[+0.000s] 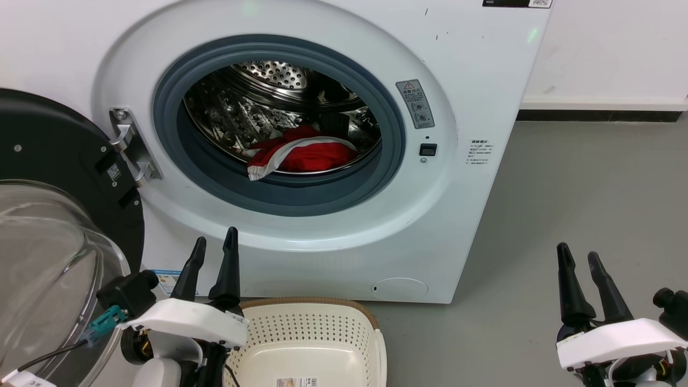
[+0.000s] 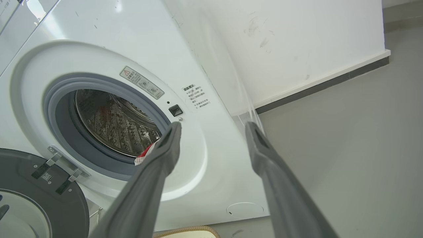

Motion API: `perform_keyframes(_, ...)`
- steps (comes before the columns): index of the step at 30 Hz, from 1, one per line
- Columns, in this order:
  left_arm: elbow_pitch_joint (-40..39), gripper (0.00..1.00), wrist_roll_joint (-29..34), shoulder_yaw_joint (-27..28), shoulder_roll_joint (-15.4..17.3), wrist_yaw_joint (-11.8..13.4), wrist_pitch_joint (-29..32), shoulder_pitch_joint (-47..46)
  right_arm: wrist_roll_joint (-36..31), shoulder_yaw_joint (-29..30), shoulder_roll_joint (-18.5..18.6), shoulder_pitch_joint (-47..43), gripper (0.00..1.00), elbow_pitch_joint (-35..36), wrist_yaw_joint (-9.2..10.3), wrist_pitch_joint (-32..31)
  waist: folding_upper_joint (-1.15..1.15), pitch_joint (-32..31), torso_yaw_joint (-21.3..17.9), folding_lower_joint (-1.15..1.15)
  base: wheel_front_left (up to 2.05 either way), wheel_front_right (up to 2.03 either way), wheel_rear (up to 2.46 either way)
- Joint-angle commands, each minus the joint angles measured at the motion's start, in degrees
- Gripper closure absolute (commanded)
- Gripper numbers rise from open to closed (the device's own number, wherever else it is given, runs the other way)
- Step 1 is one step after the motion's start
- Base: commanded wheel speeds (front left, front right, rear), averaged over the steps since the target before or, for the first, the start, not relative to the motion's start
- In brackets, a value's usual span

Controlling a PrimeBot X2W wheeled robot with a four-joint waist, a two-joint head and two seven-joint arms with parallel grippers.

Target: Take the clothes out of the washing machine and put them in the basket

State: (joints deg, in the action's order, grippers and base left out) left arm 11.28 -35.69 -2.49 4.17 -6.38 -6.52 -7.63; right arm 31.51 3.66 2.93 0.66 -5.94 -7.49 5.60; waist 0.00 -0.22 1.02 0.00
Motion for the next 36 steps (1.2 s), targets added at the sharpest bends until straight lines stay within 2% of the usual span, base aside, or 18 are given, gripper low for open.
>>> perform_keyframes(1,-0.4,0.0,1.4,-0.2,0.4,0.2,-0.5,-1.5,-1.7,-0.1,0.0,-0.1,0.0,0.9,0.0,0.5,0.0,0.0,0.0,0.0,0.0,0.0,0.0)
perform_keyframes(10,0.2,0.0,7.9,-1.4,0.9,1.3,-2.1,-1.8,-9.0,-0.4,0.0,-0.6,0.0,1.6,0.0,0.9,0.0,-0.1,0.4,0.0,0.0,0.0,0.0)
perform_keyframes(36,2.3,0.0,22.1,-3.5,2.0,3.8,-5.6,-1.9,-23.4,-0.5,-0.1,-2.4,0.0,1.9,0.0,0.9,0.0,-0.7,1.2,0.0,0.0,0.0,0.0)
